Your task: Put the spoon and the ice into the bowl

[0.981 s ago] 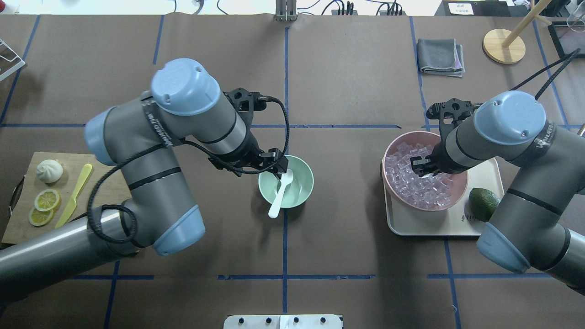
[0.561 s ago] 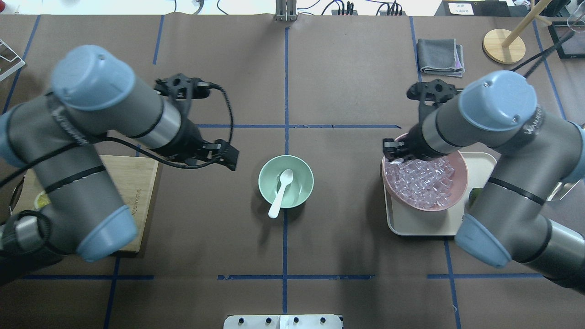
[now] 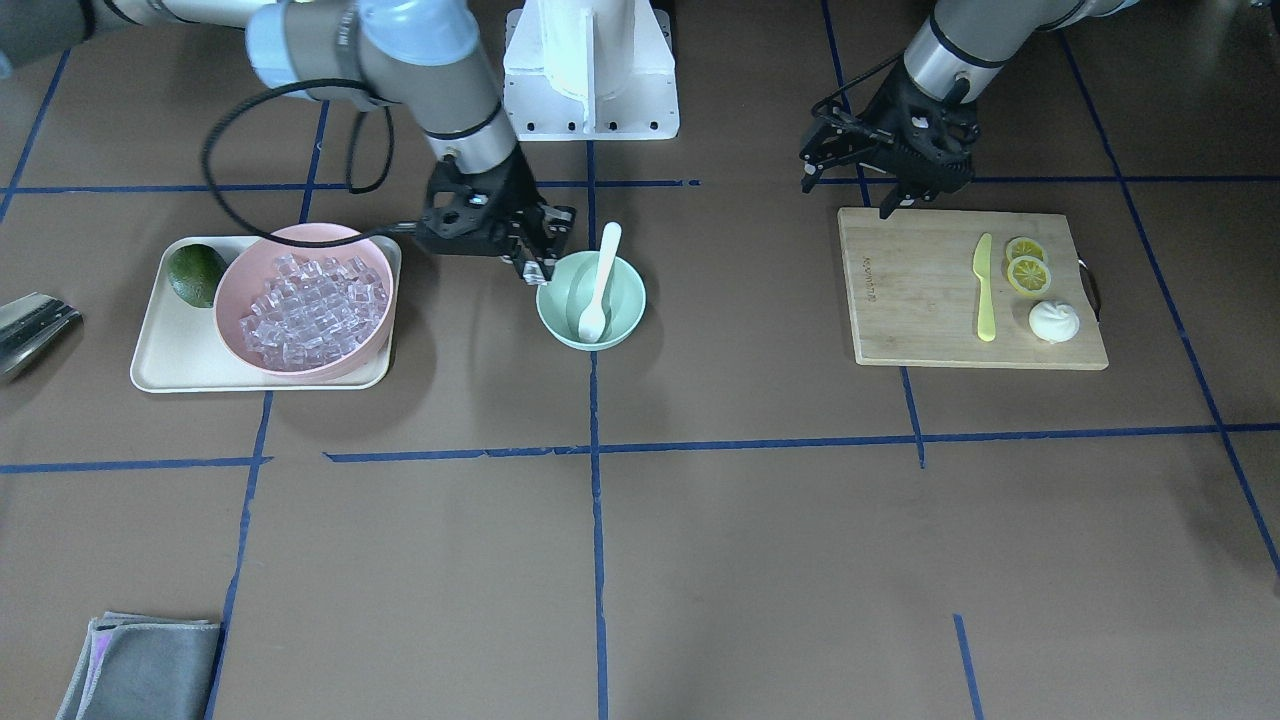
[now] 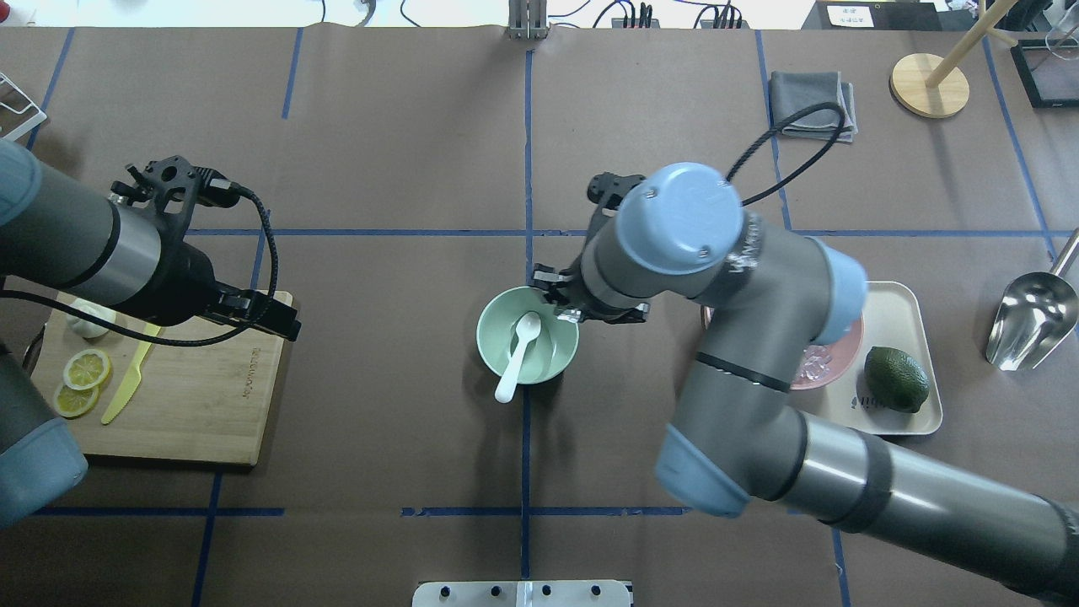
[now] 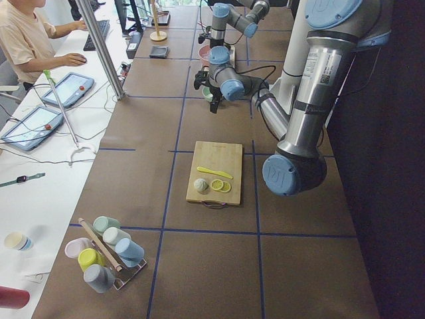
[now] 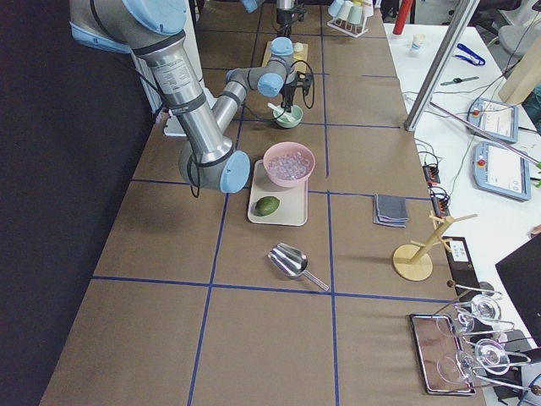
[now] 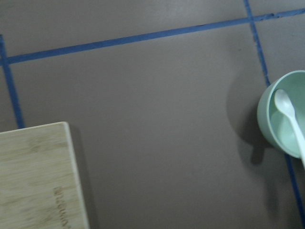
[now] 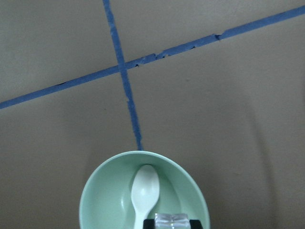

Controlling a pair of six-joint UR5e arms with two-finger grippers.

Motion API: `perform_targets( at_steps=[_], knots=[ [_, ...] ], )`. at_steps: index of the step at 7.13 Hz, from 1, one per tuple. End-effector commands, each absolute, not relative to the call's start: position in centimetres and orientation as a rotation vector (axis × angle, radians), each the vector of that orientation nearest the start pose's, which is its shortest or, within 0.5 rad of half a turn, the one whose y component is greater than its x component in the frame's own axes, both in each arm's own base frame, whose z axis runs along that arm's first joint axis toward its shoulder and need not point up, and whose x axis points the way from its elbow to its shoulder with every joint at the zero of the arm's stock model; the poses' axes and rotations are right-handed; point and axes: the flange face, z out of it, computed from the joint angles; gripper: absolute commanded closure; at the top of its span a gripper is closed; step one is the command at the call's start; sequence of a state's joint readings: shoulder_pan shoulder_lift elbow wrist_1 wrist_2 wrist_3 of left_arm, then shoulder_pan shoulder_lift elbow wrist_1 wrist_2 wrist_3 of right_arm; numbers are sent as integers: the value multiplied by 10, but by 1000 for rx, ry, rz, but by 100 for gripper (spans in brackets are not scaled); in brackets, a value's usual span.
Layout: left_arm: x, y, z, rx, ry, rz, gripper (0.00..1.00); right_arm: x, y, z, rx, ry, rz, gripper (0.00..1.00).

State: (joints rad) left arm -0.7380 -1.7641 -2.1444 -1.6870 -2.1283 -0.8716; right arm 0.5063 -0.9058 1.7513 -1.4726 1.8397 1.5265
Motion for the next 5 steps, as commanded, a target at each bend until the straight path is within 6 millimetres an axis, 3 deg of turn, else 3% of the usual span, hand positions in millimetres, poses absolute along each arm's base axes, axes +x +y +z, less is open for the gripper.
perform_targets(
  at_steps=[1, 2, 3, 4, 5],
  knots=[
    [309, -389, 286, 172, 984, 213, 1, -563, -412, 177, 31, -1012, 302, 51],
    [309, -389, 287, 171, 983, 212, 1, -576, -411, 182, 29, -1024, 299, 1],
    [309, -389, 288, 169, 981, 213, 1, -572, -411, 180, 32, -1030, 299, 1],
    [307, -389, 291, 167, 977, 210, 1, -552, -417, 180, 42, -1040, 310, 1],
    [303, -387, 302, 154, 961, 205, 1, -502, -421, 210, 31, -1038, 328, 1]
  ],
)
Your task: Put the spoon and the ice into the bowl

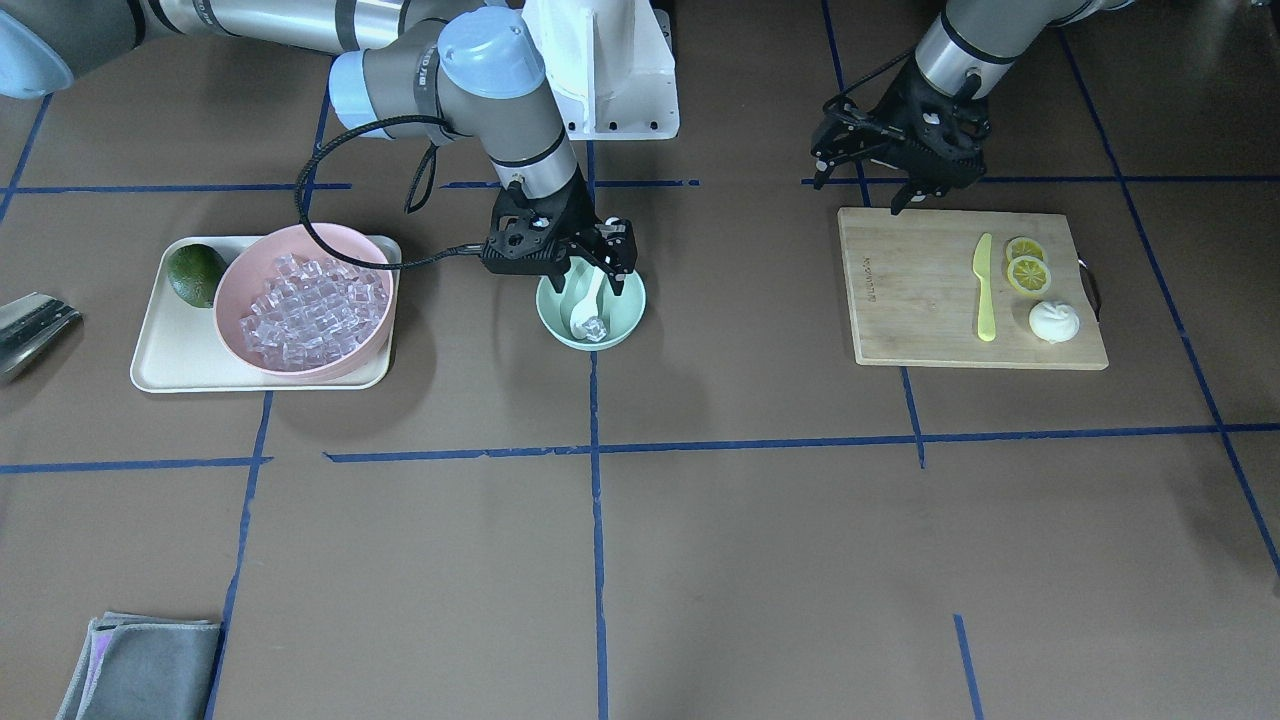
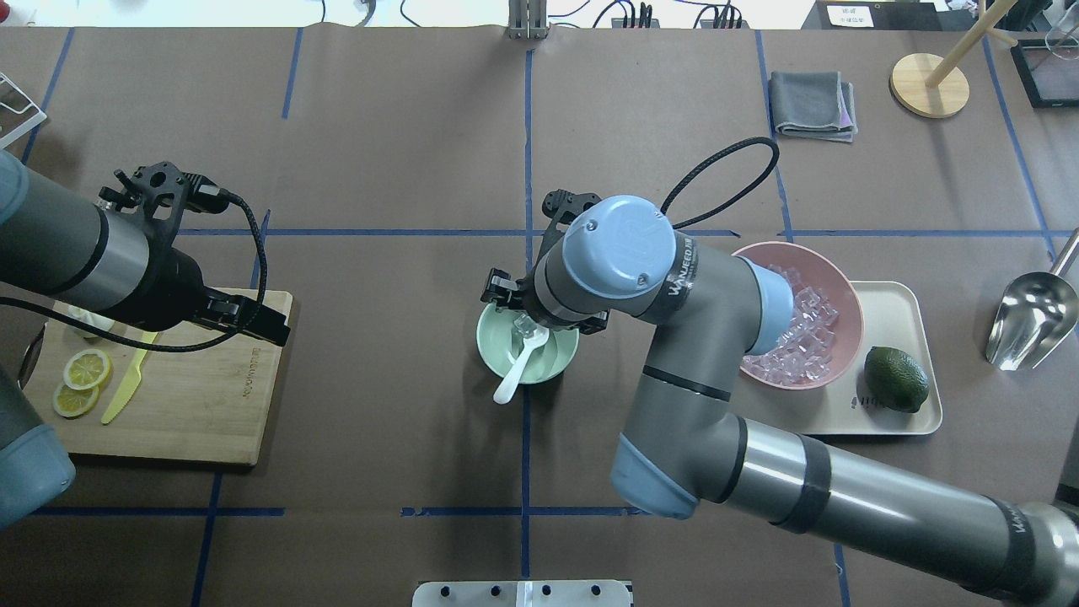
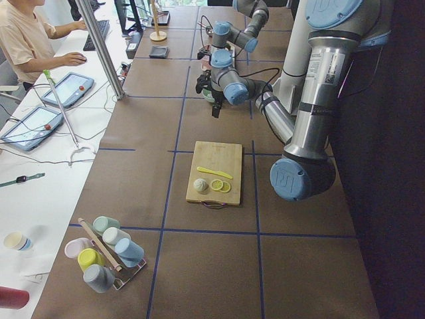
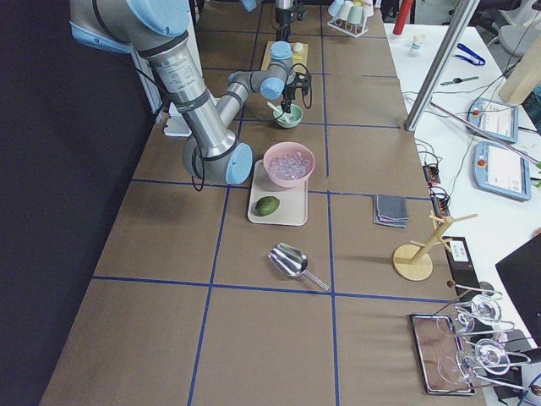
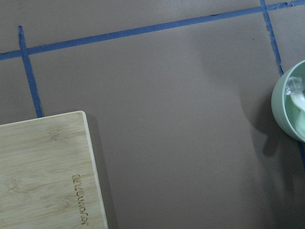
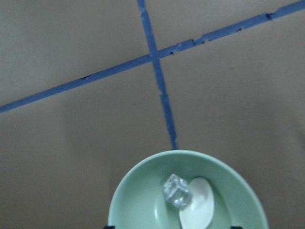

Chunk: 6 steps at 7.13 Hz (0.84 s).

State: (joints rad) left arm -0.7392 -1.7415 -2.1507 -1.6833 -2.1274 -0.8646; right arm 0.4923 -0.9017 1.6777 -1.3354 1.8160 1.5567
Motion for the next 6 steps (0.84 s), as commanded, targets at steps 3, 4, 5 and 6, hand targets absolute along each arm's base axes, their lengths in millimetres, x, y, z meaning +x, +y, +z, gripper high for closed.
perform_targets(
  at_steps=[3, 4, 5, 6],
  knots=[
    [244, -387, 372, 181, 848, 286, 1, -281, -467, 323, -16, -1023, 233, 0],
    [210, -391, 402, 214, 793, 349, 1, -214, -474, 363, 3, -1018, 179, 0],
    [176, -401, 420, 252, 749, 385, 1, -159, -466, 414, 30, -982, 137, 0],
    [145, -416, 451, 237, 752, 416, 1, -115, -452, 459, 74, -931, 70, 0]
  ],
)
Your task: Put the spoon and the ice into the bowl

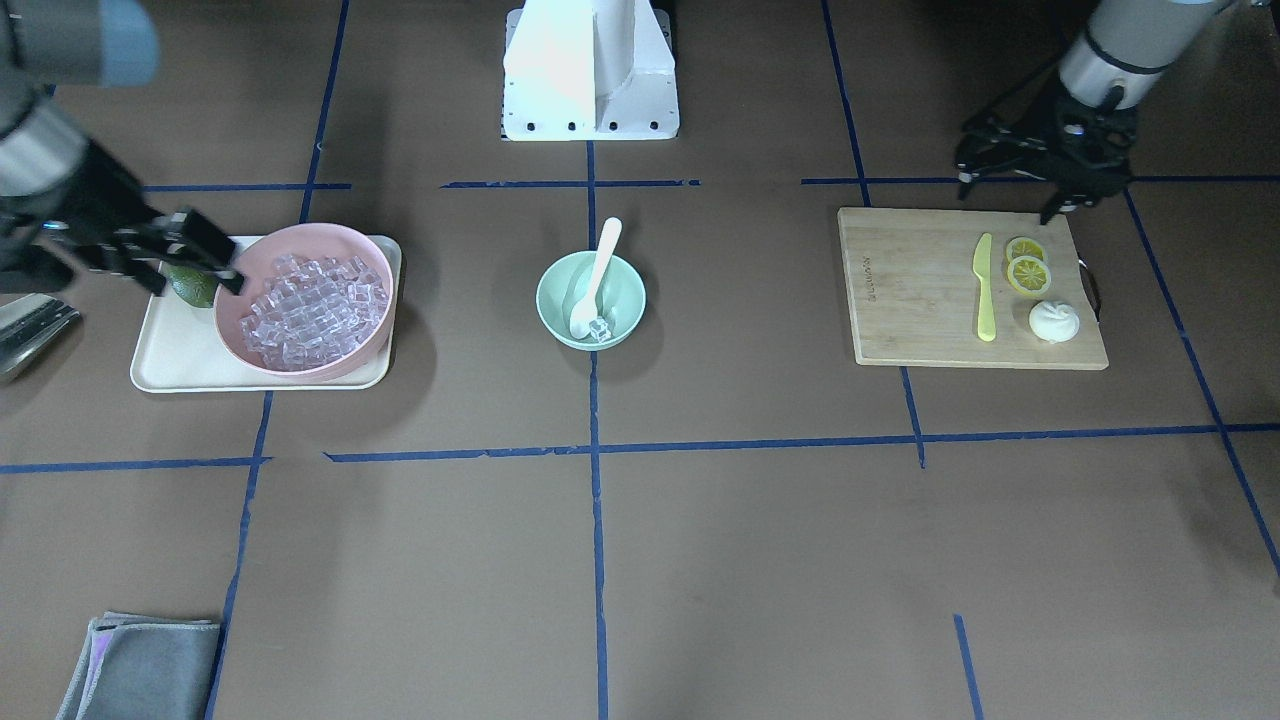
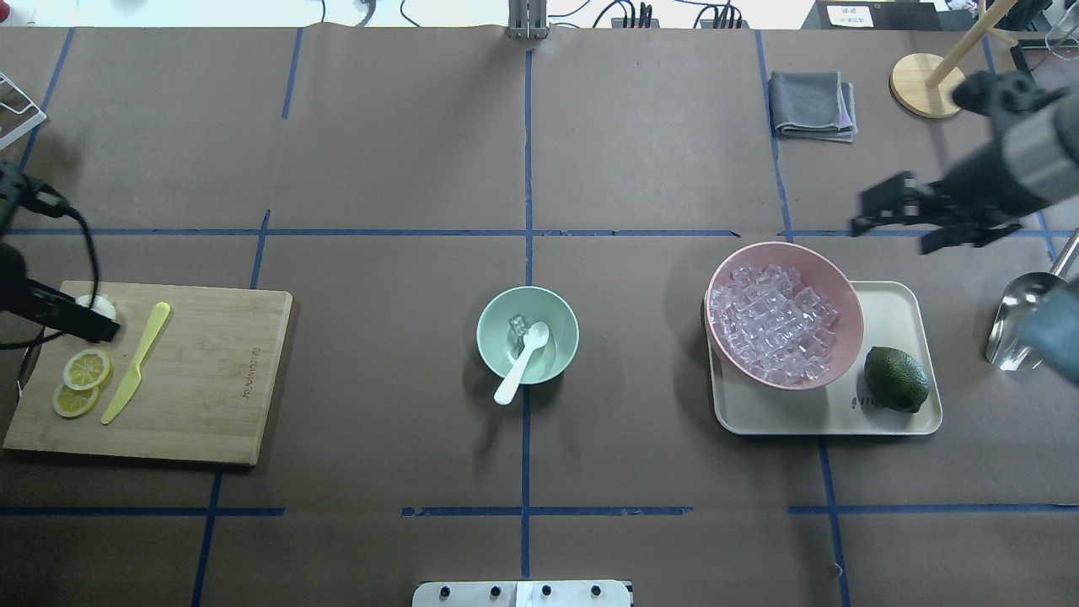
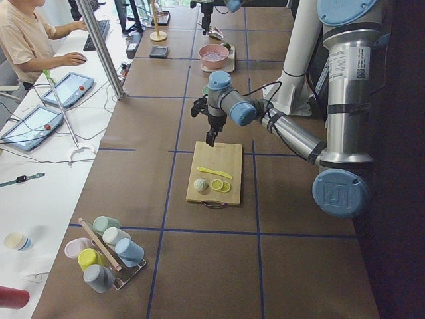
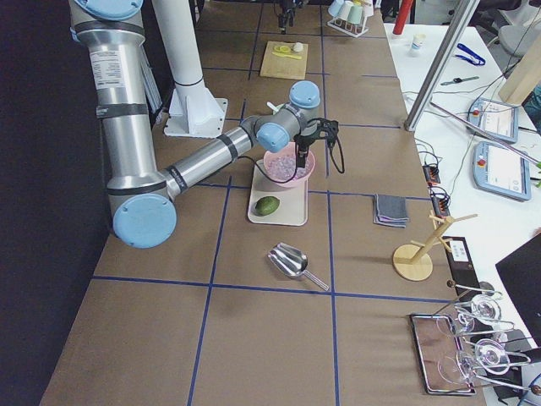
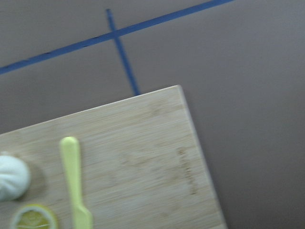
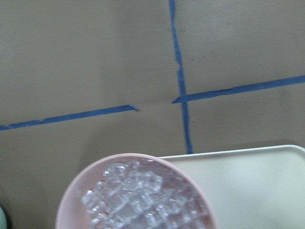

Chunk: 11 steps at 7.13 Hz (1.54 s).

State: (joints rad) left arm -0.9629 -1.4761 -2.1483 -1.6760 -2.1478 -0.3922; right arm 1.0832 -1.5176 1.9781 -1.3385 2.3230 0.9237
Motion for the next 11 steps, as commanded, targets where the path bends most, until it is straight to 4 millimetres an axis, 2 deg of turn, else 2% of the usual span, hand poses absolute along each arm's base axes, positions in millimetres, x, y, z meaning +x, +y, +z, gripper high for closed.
perform_targets(
  at_steps=[1, 2, 3, 4, 5, 7, 9, 11],
  knots=[
    [98, -434, 485, 233, 744, 444, 1, -81, -439, 496, 107, -889, -1, 0],
    [45, -443, 506, 232, 700, 464, 1, -39, -432, 529, 114, -837, -59, 0],
    [11, -448, 508, 208, 681, 454, 1, 3, -422, 554, 99, -789, -134, 0],
    [-5, -451, 507, 184, 681, 417, 1, 43, -416, 580, 77, -769, -191, 0],
    [-4, -447, 510, 147, 722, 399, 1, 68, -410, 607, 72, -774, -244, 0],
    [-23, -438, 532, 45, 846, 278, 0, 81, -404, 619, 61, -781, -214, 0],
    [-30, -435, 519, 24, 825, 155, 0, 81, -403, 632, 32, -787, -192, 0],
    [-33, -436, 535, -4, 811, 134, 0, 81, -400, 634, 25, -786, -184, 0]
  ],
)
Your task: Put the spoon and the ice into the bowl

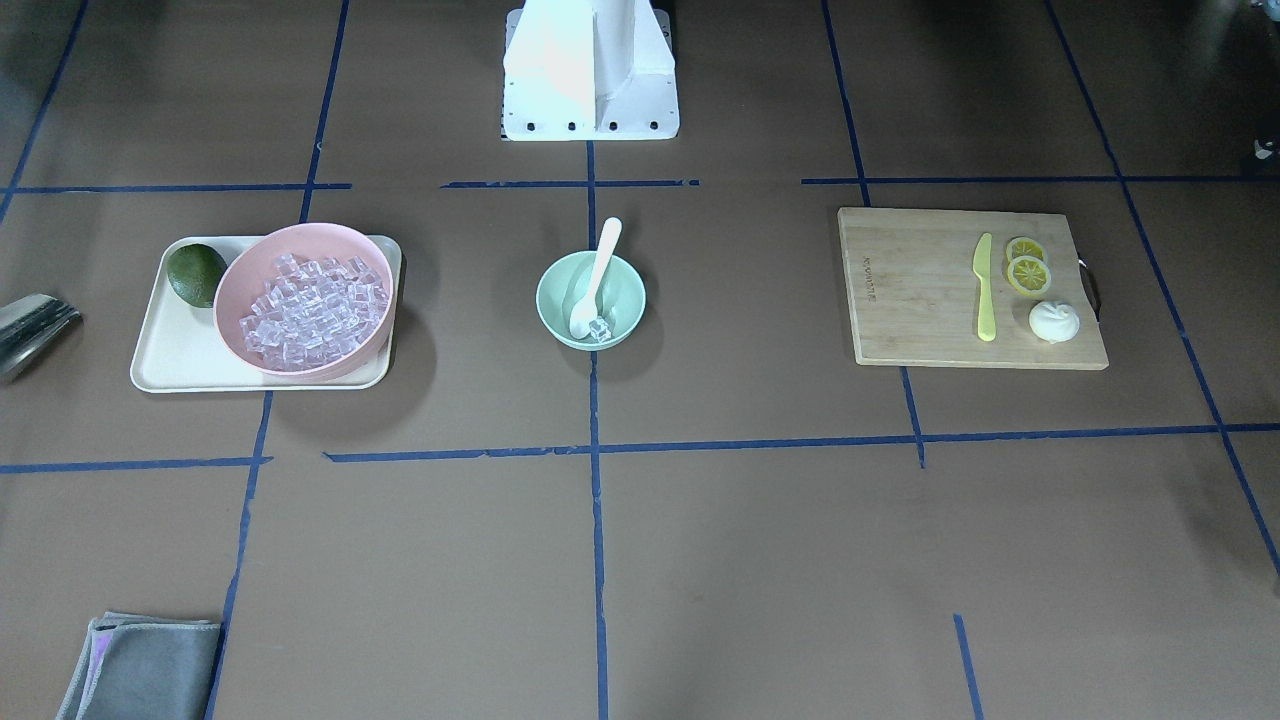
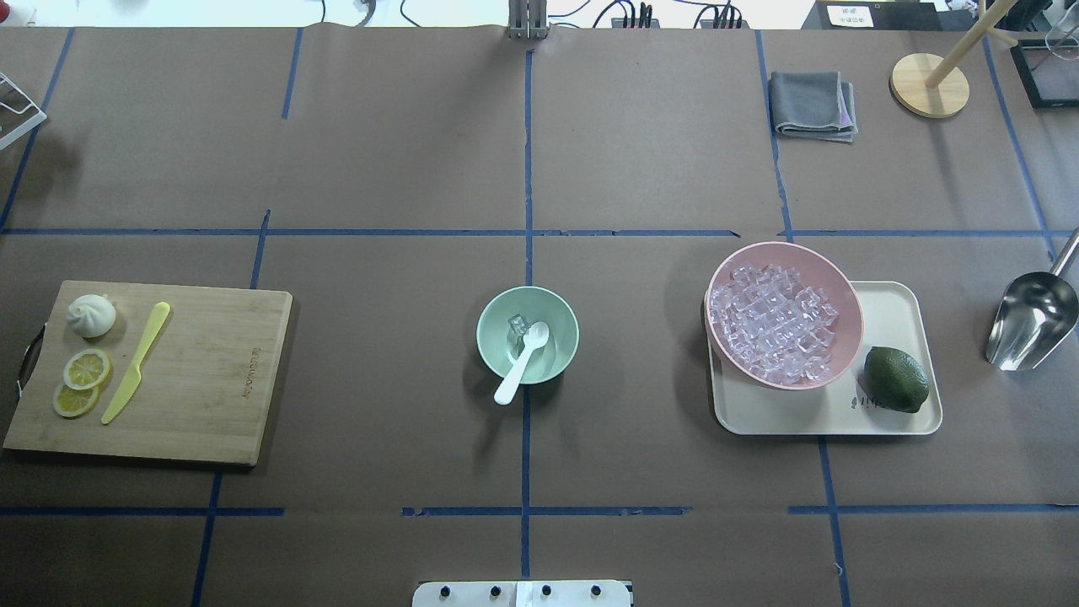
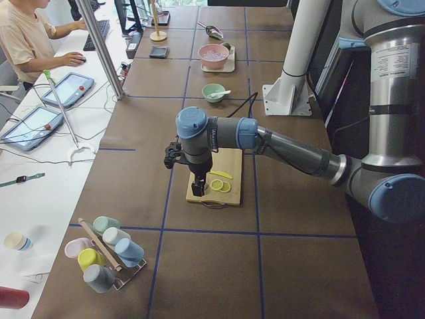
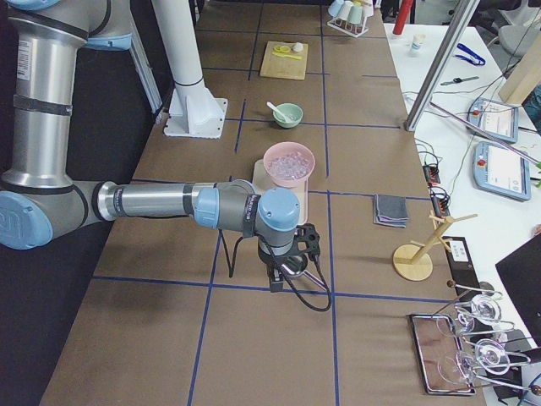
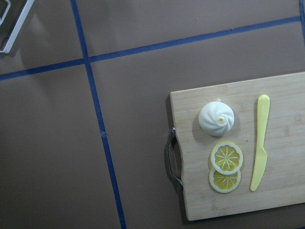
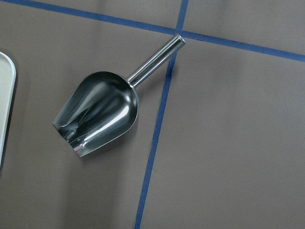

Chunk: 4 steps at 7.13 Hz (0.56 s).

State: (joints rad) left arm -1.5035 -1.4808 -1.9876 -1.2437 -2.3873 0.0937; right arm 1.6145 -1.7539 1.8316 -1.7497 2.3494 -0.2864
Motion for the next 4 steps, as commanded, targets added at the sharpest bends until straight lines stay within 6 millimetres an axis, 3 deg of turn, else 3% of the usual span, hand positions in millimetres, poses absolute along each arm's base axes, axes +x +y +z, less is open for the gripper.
perform_targets(
  at_steps=[1, 3, 4],
  knots=[
    [-33, -429, 544, -23, 812, 129, 0, 81, -399, 633, 28, -787, -185, 0],
    [-34, -407, 572, -84, 811, 105, 0, 81, -393, 643, 6, -790, -176, 0],
    [-33, -424, 588, -90, 809, 106, 0, 81, -390, 645, 5, -791, -178, 0]
  ],
)
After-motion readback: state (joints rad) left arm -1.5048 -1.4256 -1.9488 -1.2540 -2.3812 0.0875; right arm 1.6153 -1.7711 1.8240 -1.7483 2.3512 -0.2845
